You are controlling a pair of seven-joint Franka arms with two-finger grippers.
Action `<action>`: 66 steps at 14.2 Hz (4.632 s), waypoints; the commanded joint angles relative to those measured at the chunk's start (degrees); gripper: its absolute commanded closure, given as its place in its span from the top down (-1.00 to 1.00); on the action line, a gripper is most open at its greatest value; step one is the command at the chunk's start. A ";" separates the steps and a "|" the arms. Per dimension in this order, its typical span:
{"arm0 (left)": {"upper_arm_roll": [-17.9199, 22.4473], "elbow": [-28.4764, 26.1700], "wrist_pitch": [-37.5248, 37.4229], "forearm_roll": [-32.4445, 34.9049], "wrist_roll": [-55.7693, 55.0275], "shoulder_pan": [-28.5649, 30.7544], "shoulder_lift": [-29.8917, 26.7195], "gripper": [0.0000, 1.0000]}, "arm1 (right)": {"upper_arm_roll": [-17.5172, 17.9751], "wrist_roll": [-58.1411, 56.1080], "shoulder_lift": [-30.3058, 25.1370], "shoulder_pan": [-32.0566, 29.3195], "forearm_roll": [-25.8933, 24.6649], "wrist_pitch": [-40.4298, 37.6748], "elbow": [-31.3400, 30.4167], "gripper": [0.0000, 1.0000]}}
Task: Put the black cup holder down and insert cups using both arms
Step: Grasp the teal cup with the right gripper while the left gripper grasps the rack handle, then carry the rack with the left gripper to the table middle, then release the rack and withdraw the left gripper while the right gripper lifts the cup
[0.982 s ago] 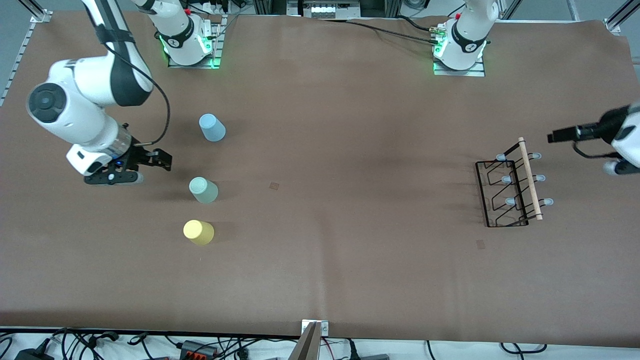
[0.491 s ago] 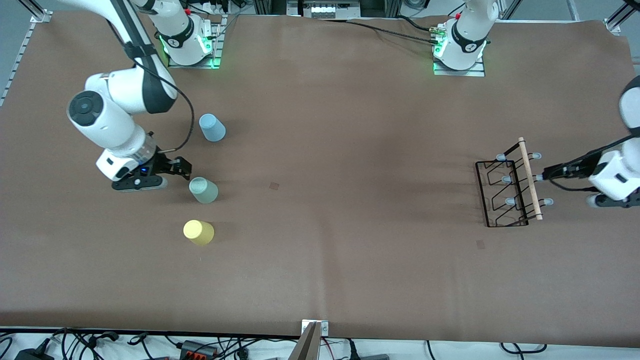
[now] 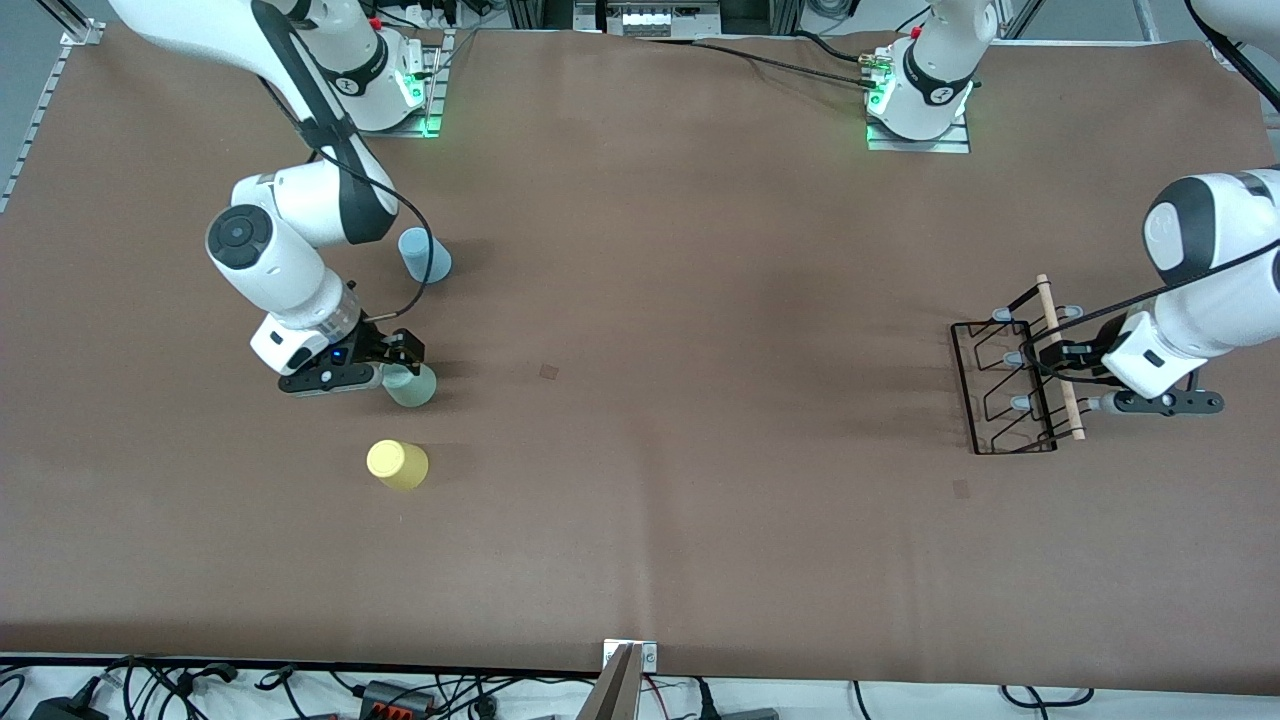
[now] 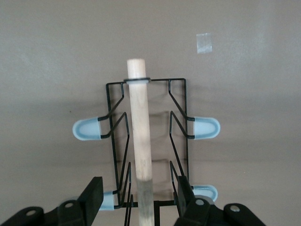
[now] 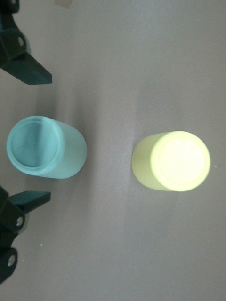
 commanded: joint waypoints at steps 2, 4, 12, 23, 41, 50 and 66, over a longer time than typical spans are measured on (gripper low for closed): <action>-0.23 -2.38 0.98 0.95 1.13 0.43 -2.53 -0.19 | -0.42 0.42 1.10 0.24 0.74 1.40 -0.54 1.00; -0.23 -2.38 0.90 0.95 1.13 0.43 -2.44 -0.59 | -0.42 0.86 1.63 0.15 0.74 1.40 -0.80 1.00; -0.23 -1.51 -1.11 0.95 0.96 0.09 -2.00 -0.81 | -0.51 0.86 3.30 0.15 0.74 3.60 -2.56 1.00; -22.00 10.44 -13.26 -0.02 -6.94 -2.89 0.54 -0.89 | -0.51 1.12 4.09 -0.29 0.74 3.95 -2.47 1.00; -22.73 18.98 -5.35 0.42 -39.29 -24.09 14.17 -0.85 | -0.42 1.12 4.35 0.07 0.65 4.13 -0.63 0.82; -22.64 18.97 -6.22 1.13 -39.56 -23.57 13.83 1.00 | -0.42 0.07 2.60 -0.11 0.48 3.52 -0.45 -0.90; -21.94 28.45 -34.95 5.44 4.28 10.79 1.44 1.00 | 7.58 54.94 -5.69 19.81 -0.13 -30.68 23.60 -0.92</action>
